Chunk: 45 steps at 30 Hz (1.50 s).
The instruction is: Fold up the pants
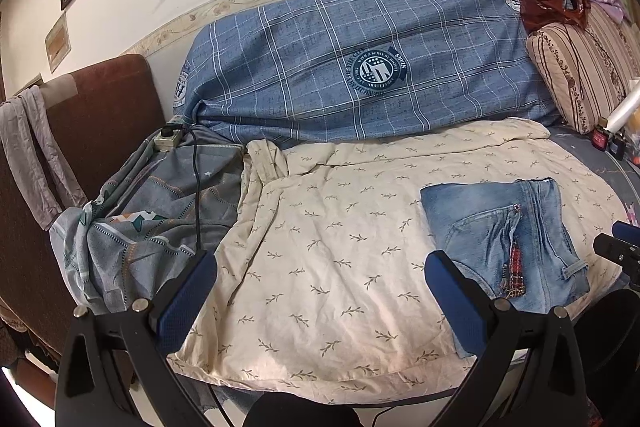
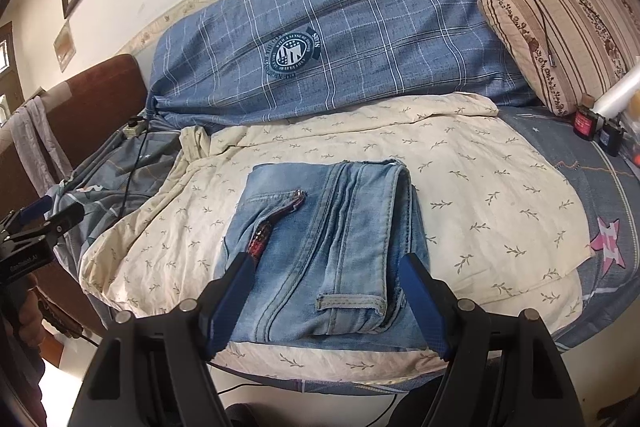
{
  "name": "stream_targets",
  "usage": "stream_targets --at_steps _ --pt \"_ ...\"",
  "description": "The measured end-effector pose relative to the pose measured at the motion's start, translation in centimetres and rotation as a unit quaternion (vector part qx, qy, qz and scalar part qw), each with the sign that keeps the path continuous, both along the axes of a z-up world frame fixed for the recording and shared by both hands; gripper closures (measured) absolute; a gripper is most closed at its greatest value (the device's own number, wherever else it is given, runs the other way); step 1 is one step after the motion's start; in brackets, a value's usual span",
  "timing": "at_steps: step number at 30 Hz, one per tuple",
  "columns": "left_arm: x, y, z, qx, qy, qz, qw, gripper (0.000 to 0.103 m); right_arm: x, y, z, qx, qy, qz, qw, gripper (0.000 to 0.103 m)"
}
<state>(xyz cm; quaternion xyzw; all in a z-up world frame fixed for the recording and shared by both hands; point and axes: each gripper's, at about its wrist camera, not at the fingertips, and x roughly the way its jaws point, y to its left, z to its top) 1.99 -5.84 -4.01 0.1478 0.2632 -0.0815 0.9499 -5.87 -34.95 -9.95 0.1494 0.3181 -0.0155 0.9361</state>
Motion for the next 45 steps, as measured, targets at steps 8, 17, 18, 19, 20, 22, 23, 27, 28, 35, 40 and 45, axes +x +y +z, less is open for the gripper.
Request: stream_targets --at_steps 8,17,18,19,20,22,23,27,28,35,40,45 --pt "1.2 -0.1 -1.3 -0.003 0.021 0.001 0.9998 0.0 1.0 0.0 -1.5 0.013 0.018 0.005 1.0 0.025" --pt "2.7 -1.5 -3.1 0.014 0.044 -0.001 0.9989 0.0 2.1 -1.5 -4.0 0.04 0.037 -0.004 0.998 0.025" --pt "2.9 -1.8 -3.3 0.017 0.047 -0.001 0.9988 0.0 2.2 -1.8 -4.3 0.044 0.04 -0.006 0.998 0.025" --pt "3.1 -2.1 -3.5 0.02 0.05 -0.002 0.9986 0.0 2.3 -2.0 -4.6 0.047 0.041 -0.007 0.998 0.025" --pt "3.2 -2.4 -3.8 0.023 0.053 -0.003 0.9983 0.0 2.5 -2.3 -4.9 0.05 0.042 -0.009 0.998 0.025" --pt "3.6 -2.9 -4.3 0.027 0.061 -0.004 0.9978 0.0 2.7 -2.7 -5.3 0.055 0.043 -0.011 0.997 0.025" --pt "3.8 -3.2 -4.5 0.03 0.064 -0.004 0.9975 0.0 2.8 -3.0 -5.5 0.058 0.043 -0.013 0.997 0.025" --pt "4.5 -4.6 -5.5 0.043 0.077 -0.007 0.9961 0.0 3.0 -4.2 -6.2 0.068 0.041 -0.022 0.997 0.025" --pt "4.6 -4.9 -5.6 0.045 0.08 -0.008 0.9957 0.0 3.0 -4.6 -6.4 0.071 0.039 -0.024 0.996 0.025" --pt "5.4 -7.2 -6.9 0.054 0.106 -0.02 0.9927 0.0 2.8 -6.6 -7.0 0.081 0.027 -0.033 0.996 0.025" --pt "5.8 -8.3 -7.7 0.039 0.13 -0.035 0.9901 0.0 2.8 -8.1 -7.6 0.116 0.025 -0.033 0.992 0.025" --pt "6.5 -9.8 -9.1 0.004 0.177 -0.075 0.9814 0.0 3.4 -9.3 -8.2 0.156 0.031 -0.024 0.987 0.025"
